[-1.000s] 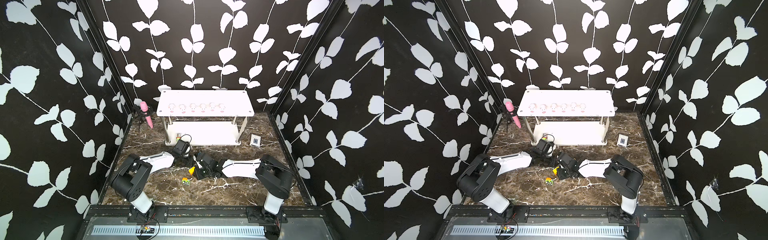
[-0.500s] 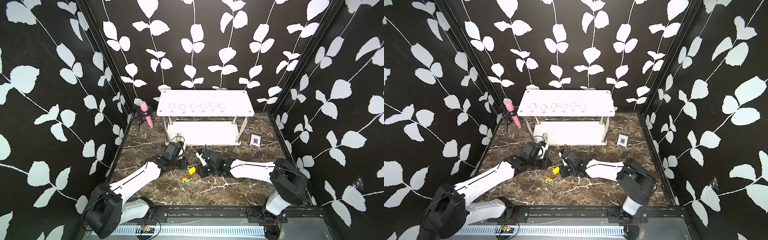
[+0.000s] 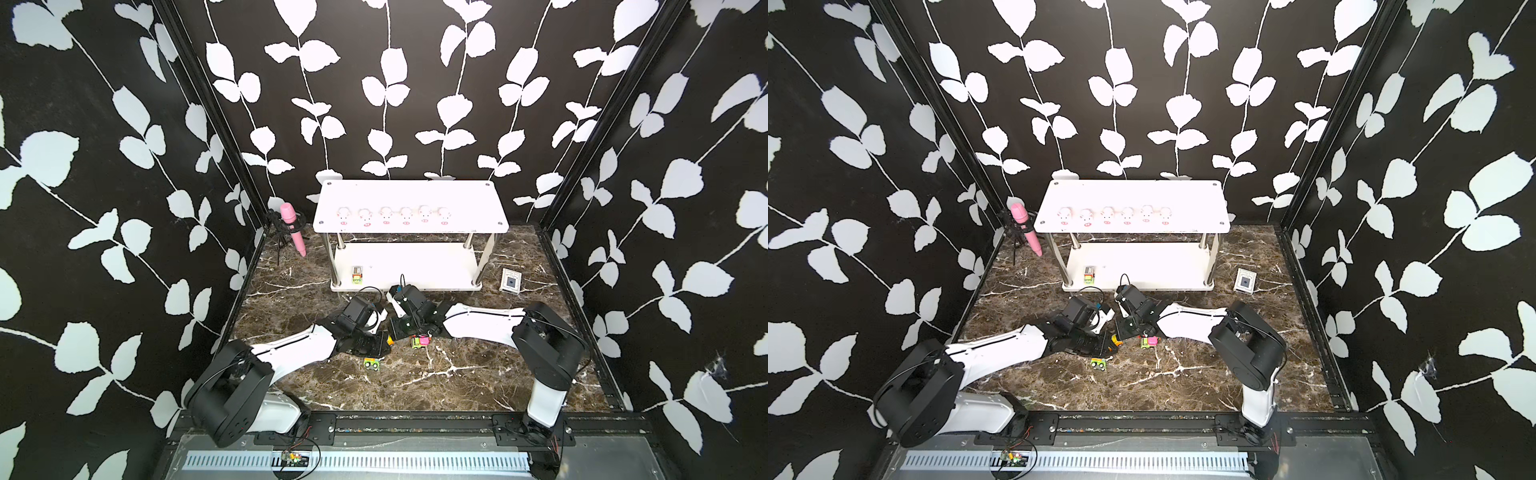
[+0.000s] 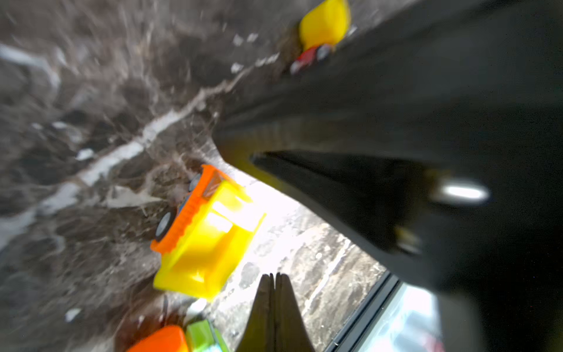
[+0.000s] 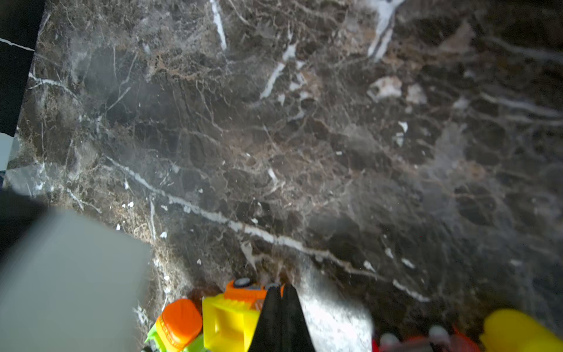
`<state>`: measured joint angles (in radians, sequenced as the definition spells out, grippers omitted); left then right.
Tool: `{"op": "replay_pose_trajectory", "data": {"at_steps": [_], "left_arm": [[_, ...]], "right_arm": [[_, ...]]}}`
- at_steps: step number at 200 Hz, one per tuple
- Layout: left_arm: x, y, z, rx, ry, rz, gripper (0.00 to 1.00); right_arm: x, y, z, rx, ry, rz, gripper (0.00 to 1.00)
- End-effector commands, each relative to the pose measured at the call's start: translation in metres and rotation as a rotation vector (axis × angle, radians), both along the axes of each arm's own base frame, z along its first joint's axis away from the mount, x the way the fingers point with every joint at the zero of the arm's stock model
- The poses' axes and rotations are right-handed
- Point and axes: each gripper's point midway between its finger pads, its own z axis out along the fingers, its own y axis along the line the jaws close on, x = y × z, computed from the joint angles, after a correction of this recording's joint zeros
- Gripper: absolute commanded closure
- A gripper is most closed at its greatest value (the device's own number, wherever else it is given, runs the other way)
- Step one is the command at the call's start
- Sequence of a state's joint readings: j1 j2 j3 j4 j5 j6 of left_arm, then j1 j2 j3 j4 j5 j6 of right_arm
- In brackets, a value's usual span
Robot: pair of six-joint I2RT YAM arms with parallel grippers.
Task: Organize plastic toys on shelves
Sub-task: Adjust the plastic toy at the center of the board.
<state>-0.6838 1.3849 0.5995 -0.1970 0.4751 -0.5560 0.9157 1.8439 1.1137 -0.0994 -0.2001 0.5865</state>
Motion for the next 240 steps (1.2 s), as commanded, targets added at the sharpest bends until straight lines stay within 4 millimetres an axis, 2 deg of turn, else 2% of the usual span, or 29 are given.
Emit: {"op": "replay_pose_trajectory", "data": {"at_steps": [1, 32, 66, 127, 173, 206, 222, 240], "left_arm": [[0.003, -0.004, -0.001, -0.004, -0.005, -0.015, 1.0], [0.011, 0.012, -0.015, 0.122, -0.017, 0.031, 1.0], [0.019, 0.033, -0.024, 0.247, -0.053, 0.077, 1.0], [0.039, 0.022, -0.022, 0.224, -0.115, 0.095, 1.0], [0.049, 0.028, -0.026, 0.293, -0.128, 0.108, 1.0], [0.054, 0.048, -0.019, 0.391, -0.168, 0.15, 0.92], [0.055, 0.05, -0.011, 0.381, -0.189, 0.171, 0.9], [0.055, 0.053, -0.002, 0.374, -0.211, 0.193, 0.77]], "right_arm": [[0.006, 0.013, 0.004, 0.005, -0.012, 0.044, 0.99], [0.006, 0.022, -0.004, -0.001, 0.023, 0.078, 0.97], [0.002, 0.019, -0.009, -0.015, 0.043, 0.079, 0.95], [-0.012, -0.003, -0.013, -0.045, 0.07, 0.055, 0.91], [-0.014, -0.02, -0.016, -0.084, 0.063, 0.009, 0.86], [-0.014, -0.026, -0.01, -0.081, 0.049, -0.022, 0.85], [-0.013, -0.027, -0.004, -0.065, 0.04, -0.035, 0.84], [-0.012, -0.027, 0.005, -0.036, 0.017, -0.05, 0.83]]}}
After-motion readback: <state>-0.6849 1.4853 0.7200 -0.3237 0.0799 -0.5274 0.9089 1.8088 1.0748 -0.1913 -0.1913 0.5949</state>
